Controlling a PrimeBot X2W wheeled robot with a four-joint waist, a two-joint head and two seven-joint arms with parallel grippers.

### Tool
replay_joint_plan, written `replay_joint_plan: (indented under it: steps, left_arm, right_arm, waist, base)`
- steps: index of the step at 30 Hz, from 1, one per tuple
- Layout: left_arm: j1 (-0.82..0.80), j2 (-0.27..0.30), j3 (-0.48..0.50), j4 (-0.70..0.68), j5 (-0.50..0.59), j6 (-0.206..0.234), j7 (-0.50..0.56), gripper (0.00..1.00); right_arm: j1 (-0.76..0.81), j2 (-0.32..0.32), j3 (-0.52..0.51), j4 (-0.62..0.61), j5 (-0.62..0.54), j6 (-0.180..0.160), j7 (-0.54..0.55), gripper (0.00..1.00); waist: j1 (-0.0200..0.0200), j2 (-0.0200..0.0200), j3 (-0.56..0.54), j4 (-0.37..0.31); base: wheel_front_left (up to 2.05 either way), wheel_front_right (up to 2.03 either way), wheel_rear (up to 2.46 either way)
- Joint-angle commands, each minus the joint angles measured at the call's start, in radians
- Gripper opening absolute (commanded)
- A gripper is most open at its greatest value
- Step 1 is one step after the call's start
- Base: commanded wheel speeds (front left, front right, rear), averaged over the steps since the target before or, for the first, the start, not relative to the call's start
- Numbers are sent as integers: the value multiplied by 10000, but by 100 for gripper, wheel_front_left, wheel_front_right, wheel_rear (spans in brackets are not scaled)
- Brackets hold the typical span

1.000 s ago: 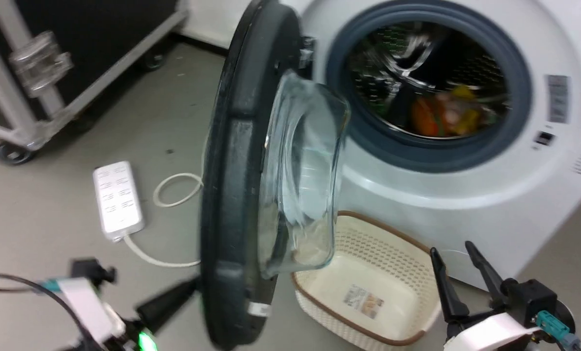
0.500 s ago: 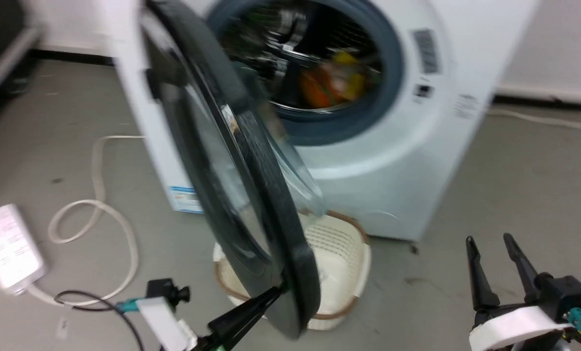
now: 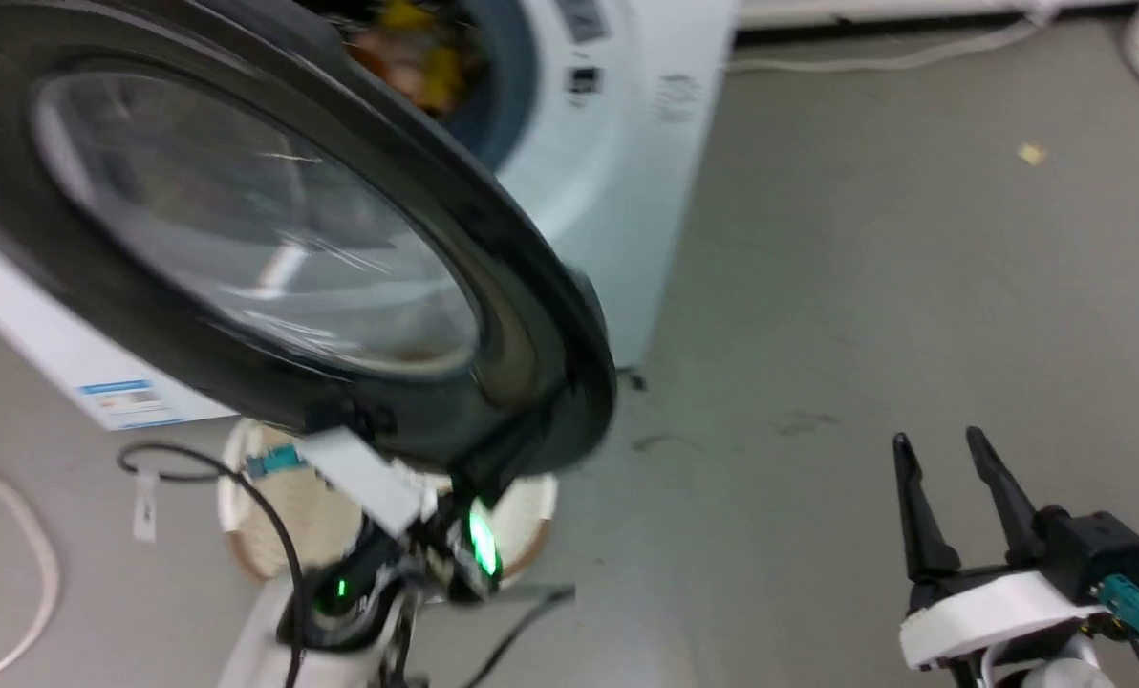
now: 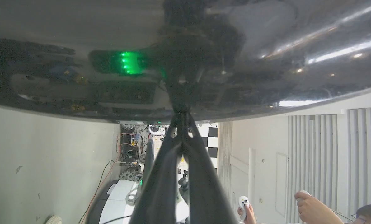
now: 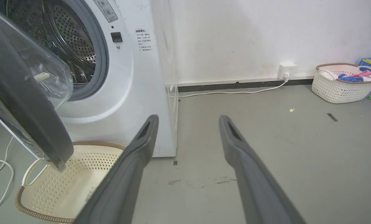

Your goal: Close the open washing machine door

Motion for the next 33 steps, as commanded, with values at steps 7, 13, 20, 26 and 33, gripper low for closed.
replay_joint_plan:
  steps: [7,13,20,26,33]
  left_arm:
    - [-2113,3,53,1578,-384,-45,-2316,0]
    - [-3114,3,-142,2402,-788,-45,-3039,0]
    - [-2393,3,-463,1939,-541,-45,-3068,0]
    - [-376,43,-765,435,556,-45,-3262,75]
    - [1491,1658,-1727,-1078,4633,-46,-5725,100]
  right_arm:
    - [-333,12,330,39,211,8,-46,100]
    - [-378,12,416,115,337,8,-46,100]
    - [-331,12,388,102,231,8,-46,100]
    - [6,12,263,-18,53,8,-46,100]
    - [638,12,144,-88,-70,8,-46,100]
  waist:
    - [-1,-1,808,-1208]
    - [-1,-1,856,-1132]
    - [-1,-1,350,-320]
    - [-1,-1,-528,811]
    - [-1,-1,-1493,2046]
  base:
    - [0,0,0]
    - [0,0,0]
    - [0,0,0]
    - [0,0,0]
    - [0,0,0]
